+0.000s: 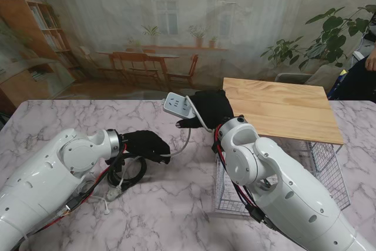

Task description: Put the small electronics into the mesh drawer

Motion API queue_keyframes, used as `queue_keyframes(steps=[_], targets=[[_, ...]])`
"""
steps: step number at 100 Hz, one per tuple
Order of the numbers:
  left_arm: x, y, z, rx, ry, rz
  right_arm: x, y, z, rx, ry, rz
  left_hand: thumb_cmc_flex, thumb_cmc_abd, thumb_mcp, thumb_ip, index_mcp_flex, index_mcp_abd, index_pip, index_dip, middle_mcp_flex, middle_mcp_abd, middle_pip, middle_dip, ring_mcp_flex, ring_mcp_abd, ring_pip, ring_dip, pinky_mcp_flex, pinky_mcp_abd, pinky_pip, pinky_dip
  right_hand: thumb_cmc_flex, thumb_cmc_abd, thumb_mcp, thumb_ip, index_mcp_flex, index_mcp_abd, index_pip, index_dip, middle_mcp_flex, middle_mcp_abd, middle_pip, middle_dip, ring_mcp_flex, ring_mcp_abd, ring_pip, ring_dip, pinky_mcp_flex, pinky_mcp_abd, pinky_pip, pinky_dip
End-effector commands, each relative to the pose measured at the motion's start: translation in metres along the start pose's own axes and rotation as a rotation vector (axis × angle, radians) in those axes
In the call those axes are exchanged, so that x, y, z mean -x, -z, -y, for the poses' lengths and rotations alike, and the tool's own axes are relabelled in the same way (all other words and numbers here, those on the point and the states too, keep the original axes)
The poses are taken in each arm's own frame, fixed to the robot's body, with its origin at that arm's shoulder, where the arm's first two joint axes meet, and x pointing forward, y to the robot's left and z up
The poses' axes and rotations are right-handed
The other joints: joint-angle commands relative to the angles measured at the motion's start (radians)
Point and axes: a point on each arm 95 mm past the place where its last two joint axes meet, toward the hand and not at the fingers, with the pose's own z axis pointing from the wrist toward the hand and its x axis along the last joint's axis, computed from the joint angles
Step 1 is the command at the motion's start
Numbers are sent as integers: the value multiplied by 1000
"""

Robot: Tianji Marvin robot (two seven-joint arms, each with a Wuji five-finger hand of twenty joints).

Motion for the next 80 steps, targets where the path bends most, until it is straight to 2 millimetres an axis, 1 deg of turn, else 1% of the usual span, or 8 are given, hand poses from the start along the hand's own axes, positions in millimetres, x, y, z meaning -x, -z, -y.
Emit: queue_keyframes(steps=[1, 7, 18, 27, 43, 54, 69, 80], targets=[[-4, 0, -4, 11, -4, -3, 0, 0, -2, 7, -1, 5, 93, 99, -21, -18, -15, -2, 58, 55, 12, 38, 53, 13, 62, 27, 80, 29, 19, -14, 28, 14, 168, 248, 324, 4, 96, -152, 32, 5, 13, -30, 27, 11, 17, -5, 65, 17, -11, 6, -15, 5], [-7, 2, -4, 9, -12, -9, 0, -1, -2, 9, -3, 6, 126, 128, -66, -19, -32, 2, 71, 97, 6, 54, 92, 2, 72, 42, 97, 49, 30, -5, 32, 9, 168, 248, 324, 4, 96, -152, 32, 5, 13, -30, 27, 11, 16, -5, 64, 17, -11, 6, -16, 5], [-18, 8, -6, 6, -9, -47, 1, -2, -4, 12, 0, 10, 133, 135, -59, -19, -34, 11, 82, 123, 13, 77, 121, -5, 90, 62, 130, 75, 47, 4, 52, 18, 168, 248, 324, 4, 96, -153, 33, 5, 14, -31, 28, 11, 17, -4, 65, 17, -12, 6, -16, 5], [-35, 14, -6, -1, -17, -106, 2, -5, -5, 13, 11, 18, 133, 127, -55, -17, -29, 13, 86, 131, 28, 89, 143, 9, 104, 75, 168, 107, 57, 12, 83, 36, 168, 247, 325, 4, 96, -152, 33, 6, 14, -30, 28, 12, 19, -5, 66, 17, -12, 7, -16, 5], [-65, 23, -4, -24, -72, -204, 7, -15, -6, 3, 30, 42, 133, 122, -52, -15, -25, 4, 97, 154, 47, 104, 173, 51, 132, 84, 221, 154, 87, 16, 130, 66, 167, 247, 325, 4, 96, -151, 34, 6, 14, -31, 30, 13, 18, -5, 65, 17, -13, 6, -17, 5], [-81, 26, -2, -60, -82, -250, 10, -19, -3, -11, 40, 58, 133, 119, -48, -14, -22, -1, 104, 166, 54, 109, 183, 70, 144, 87, 242, 170, 97, 17, 151, 79, 168, 248, 325, 4, 96, -150, 34, 7, 13, -30, 30, 13, 19, -5, 66, 18, -13, 6, -17, 5], [-97, 34, 5, -132, -93, -278, 13, -22, 3, -31, 51, 66, 132, 117, -40, -13, -21, 0, 108, 176, 57, 116, 191, 85, 151, 93, 259, 184, 104, 20, 168, 89, 168, 248, 325, 3, 96, -149, 34, 7, 14, -30, 31, 12, 18, -5, 65, 17, -14, 6, -18, 5], [-105, 41, 16, -198, -106, -292, 14, -21, 7, -41, 57, 64, 132, 114, -32, -12, -17, 4, 116, 188, 65, 135, 205, 101, 184, 98, 279, 193, 144, 20, 193, 97, 168, 248, 325, 3, 96, -150, 35, 7, 14, -32, 32, 12, 18, -5, 65, 17, -14, 6, -18, 5]])
